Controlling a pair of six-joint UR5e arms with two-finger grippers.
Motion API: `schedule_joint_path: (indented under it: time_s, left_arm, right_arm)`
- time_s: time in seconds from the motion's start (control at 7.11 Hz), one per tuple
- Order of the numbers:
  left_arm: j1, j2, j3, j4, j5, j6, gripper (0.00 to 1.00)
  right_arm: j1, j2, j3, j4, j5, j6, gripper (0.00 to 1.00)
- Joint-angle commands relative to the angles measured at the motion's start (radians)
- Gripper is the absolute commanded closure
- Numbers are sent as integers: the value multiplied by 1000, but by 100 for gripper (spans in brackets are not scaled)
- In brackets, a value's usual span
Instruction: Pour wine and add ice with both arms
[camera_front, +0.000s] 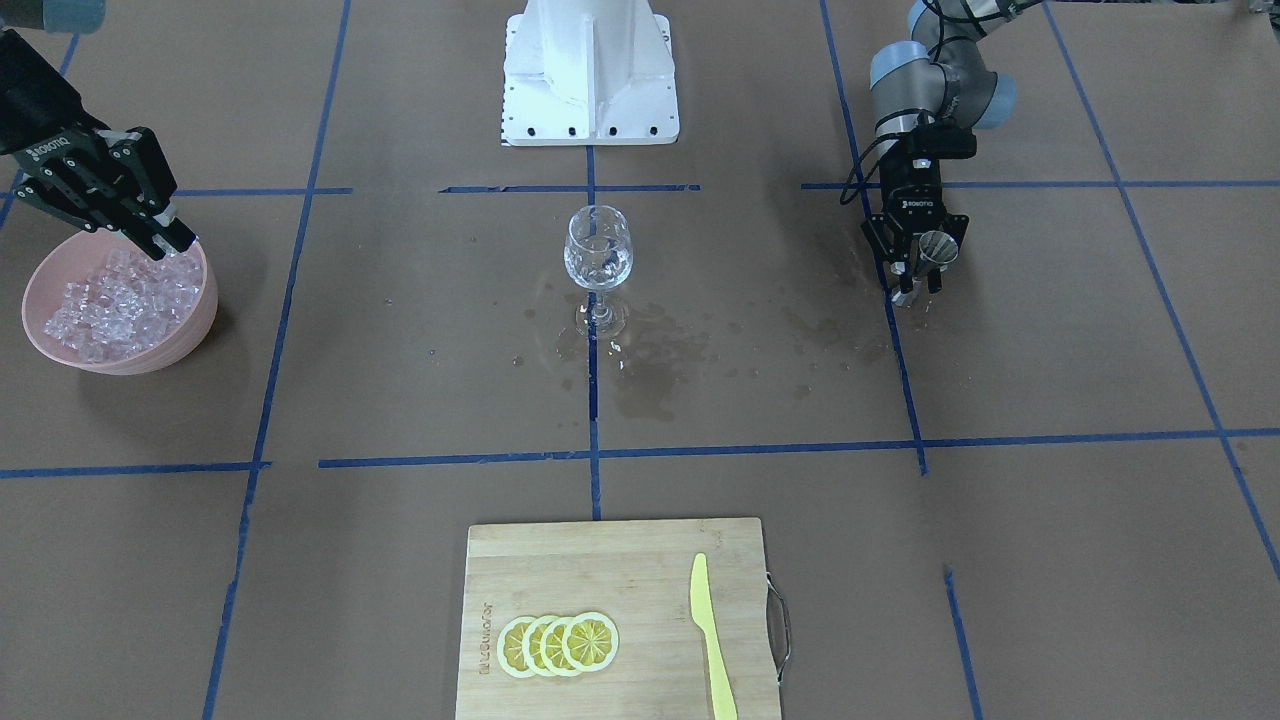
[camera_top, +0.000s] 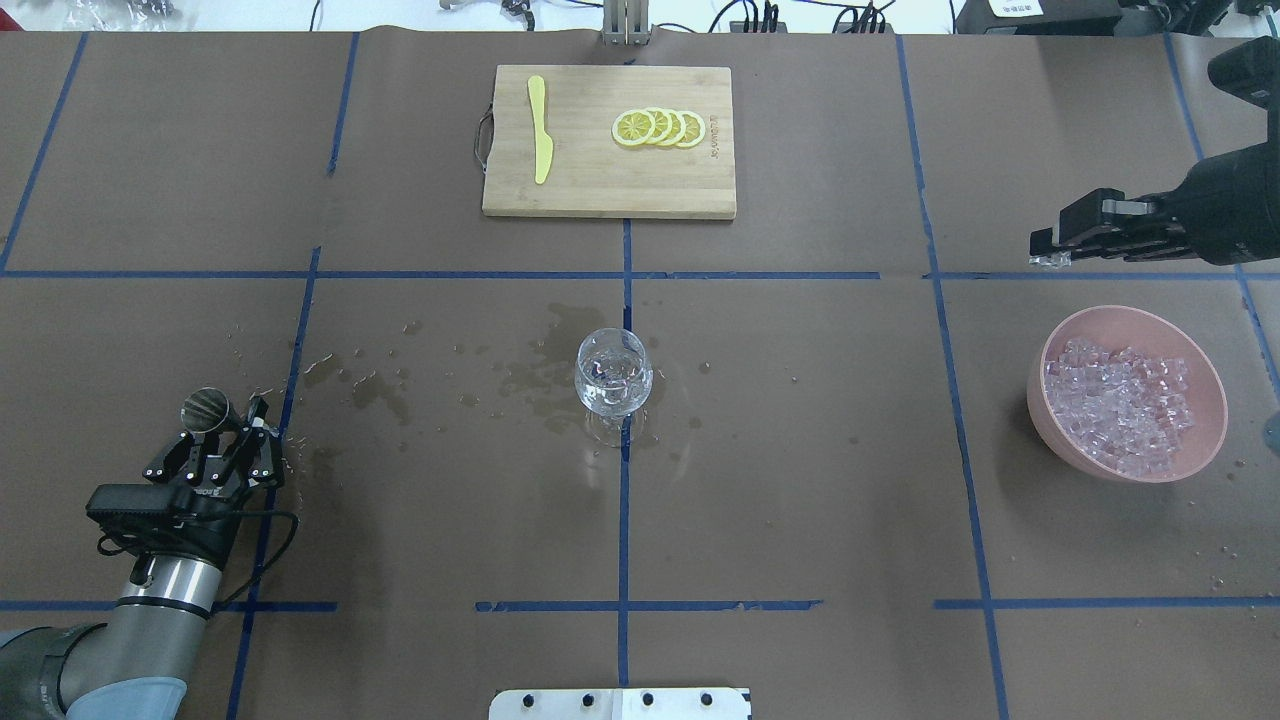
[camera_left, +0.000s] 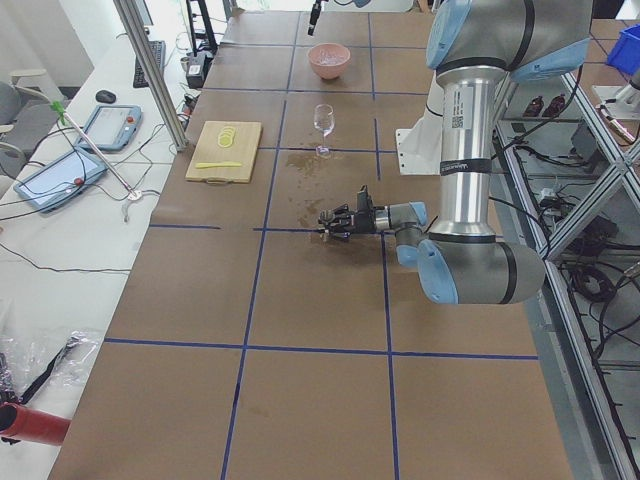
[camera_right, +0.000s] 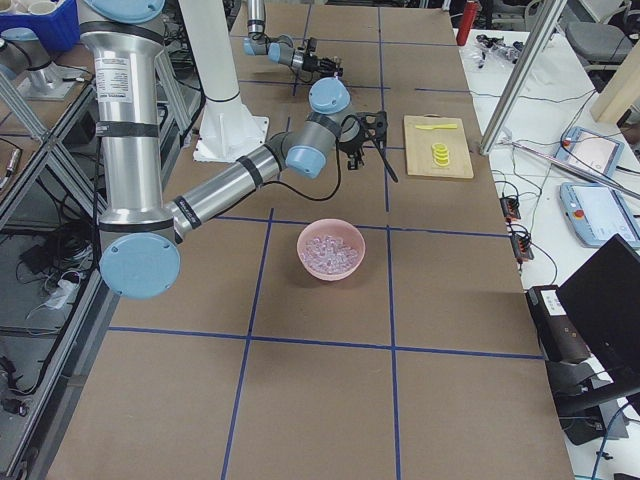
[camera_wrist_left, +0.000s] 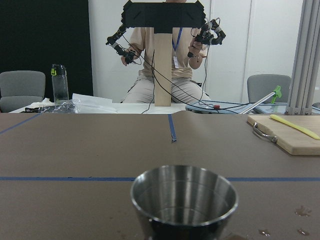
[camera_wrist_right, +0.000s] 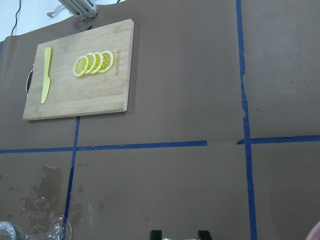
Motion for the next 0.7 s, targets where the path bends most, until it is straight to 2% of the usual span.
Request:
schedule_joint_path:
  time_s: [0.0, 0.56]
  left_arm:
    - [-3, 5, -26, -8, -15, 8, 0]
    - [-4, 52, -75, -8, -101, 36, 0]
  right_arm:
    - [0, 0, 0, 2, 0, 0, 100]
    - [-3, 0, 0, 2, 0, 0, 100]
